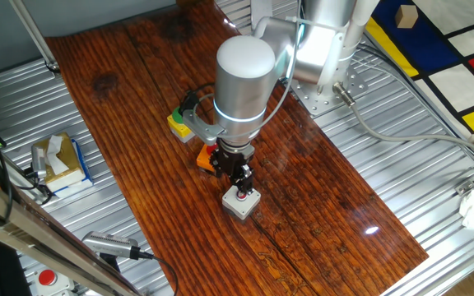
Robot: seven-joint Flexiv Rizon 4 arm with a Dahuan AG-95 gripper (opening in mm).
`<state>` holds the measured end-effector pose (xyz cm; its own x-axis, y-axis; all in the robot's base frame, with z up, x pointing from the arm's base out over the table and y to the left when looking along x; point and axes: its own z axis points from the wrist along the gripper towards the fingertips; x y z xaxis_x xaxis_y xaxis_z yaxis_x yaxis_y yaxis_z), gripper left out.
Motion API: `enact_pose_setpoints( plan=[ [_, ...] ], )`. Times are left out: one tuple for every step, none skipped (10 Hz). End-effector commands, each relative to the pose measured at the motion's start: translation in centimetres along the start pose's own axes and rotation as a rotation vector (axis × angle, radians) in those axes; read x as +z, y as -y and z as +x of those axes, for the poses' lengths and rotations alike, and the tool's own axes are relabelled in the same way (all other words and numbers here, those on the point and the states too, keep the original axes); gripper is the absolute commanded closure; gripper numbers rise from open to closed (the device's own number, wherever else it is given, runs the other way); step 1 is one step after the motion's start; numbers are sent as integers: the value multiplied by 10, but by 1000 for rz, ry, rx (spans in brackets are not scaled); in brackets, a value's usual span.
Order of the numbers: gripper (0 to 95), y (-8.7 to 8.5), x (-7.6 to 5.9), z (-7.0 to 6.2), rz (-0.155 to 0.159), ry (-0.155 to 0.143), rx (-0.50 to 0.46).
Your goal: Press three buttons from left to right in sequence
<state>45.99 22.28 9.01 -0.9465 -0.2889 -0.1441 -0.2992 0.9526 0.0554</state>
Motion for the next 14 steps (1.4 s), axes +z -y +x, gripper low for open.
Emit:
enact_pose_setpoints(
  plan=[
    [190, 1, 0, 0, 2, -1, 1],
    [190, 0, 0, -1, 1, 0, 1],
    [190, 0, -1, -1, 1, 0, 1],
    [190, 0, -1, -1, 1, -1, 0],
    [190, 0, 0, 0, 2, -1, -1],
    [190, 0, 0, 0, 3, -2, -2],
    [190, -1, 1, -1, 6, -3, -1],
    [190, -2, 2, -1, 8, -4, 0],
    [190, -3, 3, -2, 8, -5, 0],
    [190, -3, 3, -2, 8, -6, 0],
    [190, -3, 4, -2, 8, -8, -2],
    [190, -3, 4, -1, 11, -9, -3],
    [190, -3, 5, -1, 11, -8, -1],
    [190, -2, 7, -1, 10, -5, 1]
  ],
)
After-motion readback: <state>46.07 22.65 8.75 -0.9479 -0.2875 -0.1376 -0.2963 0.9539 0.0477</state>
